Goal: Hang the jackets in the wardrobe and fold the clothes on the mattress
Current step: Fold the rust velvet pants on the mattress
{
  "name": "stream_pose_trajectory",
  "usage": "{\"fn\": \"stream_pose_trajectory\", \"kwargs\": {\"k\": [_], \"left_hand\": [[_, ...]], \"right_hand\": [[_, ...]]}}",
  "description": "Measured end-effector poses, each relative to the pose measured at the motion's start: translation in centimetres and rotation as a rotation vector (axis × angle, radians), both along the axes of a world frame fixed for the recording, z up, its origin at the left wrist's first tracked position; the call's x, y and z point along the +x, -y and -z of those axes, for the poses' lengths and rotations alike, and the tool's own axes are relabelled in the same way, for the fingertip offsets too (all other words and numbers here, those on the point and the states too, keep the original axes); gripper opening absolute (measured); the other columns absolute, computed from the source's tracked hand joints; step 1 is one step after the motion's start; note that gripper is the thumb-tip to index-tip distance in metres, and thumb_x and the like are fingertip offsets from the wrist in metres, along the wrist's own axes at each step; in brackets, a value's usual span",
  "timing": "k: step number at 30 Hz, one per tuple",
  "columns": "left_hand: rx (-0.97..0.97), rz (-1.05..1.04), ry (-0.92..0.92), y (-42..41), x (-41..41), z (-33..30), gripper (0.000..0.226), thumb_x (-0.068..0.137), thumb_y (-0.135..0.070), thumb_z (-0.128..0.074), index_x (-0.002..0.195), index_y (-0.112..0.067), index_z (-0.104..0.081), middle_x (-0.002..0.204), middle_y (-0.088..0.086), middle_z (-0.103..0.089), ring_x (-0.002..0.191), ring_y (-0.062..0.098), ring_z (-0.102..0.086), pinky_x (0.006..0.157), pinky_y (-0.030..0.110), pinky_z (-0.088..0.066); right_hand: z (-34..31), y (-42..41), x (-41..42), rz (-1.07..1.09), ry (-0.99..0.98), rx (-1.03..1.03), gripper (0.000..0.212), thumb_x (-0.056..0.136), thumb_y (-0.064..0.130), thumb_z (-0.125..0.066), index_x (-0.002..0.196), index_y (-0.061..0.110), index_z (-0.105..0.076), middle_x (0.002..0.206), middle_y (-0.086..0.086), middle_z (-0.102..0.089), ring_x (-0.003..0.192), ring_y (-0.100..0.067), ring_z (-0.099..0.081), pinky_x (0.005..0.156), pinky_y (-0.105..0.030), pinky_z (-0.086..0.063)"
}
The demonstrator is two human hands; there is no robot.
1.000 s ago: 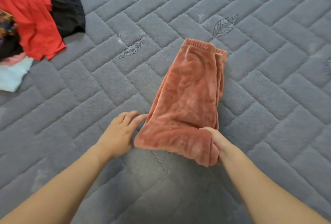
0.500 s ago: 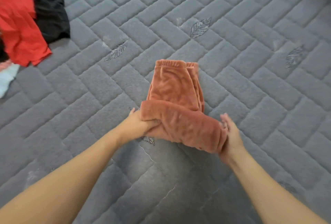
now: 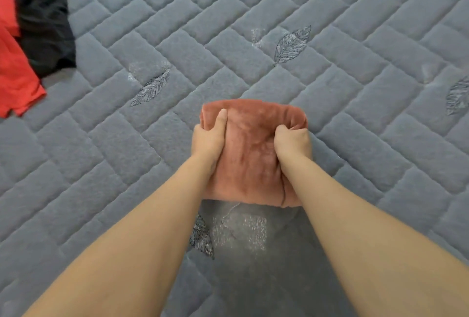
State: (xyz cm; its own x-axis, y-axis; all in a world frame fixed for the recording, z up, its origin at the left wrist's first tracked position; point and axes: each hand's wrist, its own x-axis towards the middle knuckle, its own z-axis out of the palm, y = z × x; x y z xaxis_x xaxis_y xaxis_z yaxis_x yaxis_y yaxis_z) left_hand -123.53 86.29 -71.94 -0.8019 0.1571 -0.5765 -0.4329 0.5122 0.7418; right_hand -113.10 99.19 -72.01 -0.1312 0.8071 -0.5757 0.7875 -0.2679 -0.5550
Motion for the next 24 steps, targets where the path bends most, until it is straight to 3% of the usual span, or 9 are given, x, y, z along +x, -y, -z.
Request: {"fn": "stream_pose_trajectory", "kwargs": {"k": [3,8,11,13,19,24], "left_hand": [[-0.275,0.026,-0.105,-2.1,-1.0,3.7,0.092,0.074,-0.087,-0.031,0.130,-0.019,-0.057,0.126,0.005,-0.063,0.120,0.031,-0.056,0.105,0.048,-0.041],[-0.519,-0.026,-0.404,-3.7,-1.5,7.5,0.081,0.091,-0.068,-0.014,0.117,-0.011,-0.065,0.112,0.012,-0.067,0.109,0.036,-0.058,0.095,0.046,-0.043],[-0.558,-0.008,-0.385,-4.0,-1.7,8.1,0.073,0.098,-0.058,-0.019,0.108,-0.003,-0.066,0.110,0.016,-0.066,0.107,0.037,-0.057,0.094,0.047,-0.039],[-0.560,-0.002,-0.387,-4.1,-1.8,7.9,0.086,0.091,-0.065,-0.010,0.105,-0.002,-0.066,0.108,0.016,-0.066,0.105,0.037,-0.057,0.092,0.047,-0.039],[-0.564,-0.024,-0.368,-4.5,-2.3,7.9,0.097,0.080,-0.065,0.001,0.102,0.002,-0.066,0.106,0.021,-0.067,0.102,0.040,-0.058,0.089,0.047,-0.041],[-0.573,-0.018,-0.355,-4.6,-2.3,7.9,0.098,0.080,-0.064,0.002,0.105,0.001,-0.067,0.108,0.019,-0.067,0.103,0.040,-0.058,0.089,0.047,-0.041]], "right_hand": [[3.0,-0.8,-1.5,-0.018,0.090,0.174,0.040,0.088,0.031,-0.042,0.115,0.006,-0.058,0.117,-0.018,-0.065,0.109,-0.037,-0.060,0.087,-0.039,-0.044],[7.5,-0.7,-1.9,-0.025,0.097,0.454,0.067,0.077,0.035,-0.028,0.131,0.004,-0.052,0.115,-0.025,-0.064,0.105,-0.042,-0.060,0.084,-0.043,-0.044],[8.0,-0.7,-1.9,-0.046,0.082,0.512,0.077,0.075,0.043,-0.019,0.134,0.006,-0.053,0.115,-0.025,-0.065,0.102,-0.043,-0.060,0.081,-0.044,-0.044],[7.7,-0.7,-1.9,-0.062,0.074,0.504,0.083,0.074,0.048,-0.014,0.133,0.005,-0.054,0.112,-0.025,-0.066,0.098,-0.044,-0.061,0.078,-0.044,-0.045],[7.8,-0.8,-2.4,-0.109,0.098,0.448,0.075,0.081,0.045,-0.019,0.124,-0.002,-0.059,0.102,-0.027,-0.067,0.086,-0.047,-0.063,0.069,-0.044,-0.048],[7.9,-0.9,-2.3,-0.110,0.095,0.459,0.078,0.081,0.048,-0.017,0.124,-0.001,-0.059,0.106,-0.025,-0.067,0.090,-0.045,-0.063,0.072,-0.044,-0.047]]}}
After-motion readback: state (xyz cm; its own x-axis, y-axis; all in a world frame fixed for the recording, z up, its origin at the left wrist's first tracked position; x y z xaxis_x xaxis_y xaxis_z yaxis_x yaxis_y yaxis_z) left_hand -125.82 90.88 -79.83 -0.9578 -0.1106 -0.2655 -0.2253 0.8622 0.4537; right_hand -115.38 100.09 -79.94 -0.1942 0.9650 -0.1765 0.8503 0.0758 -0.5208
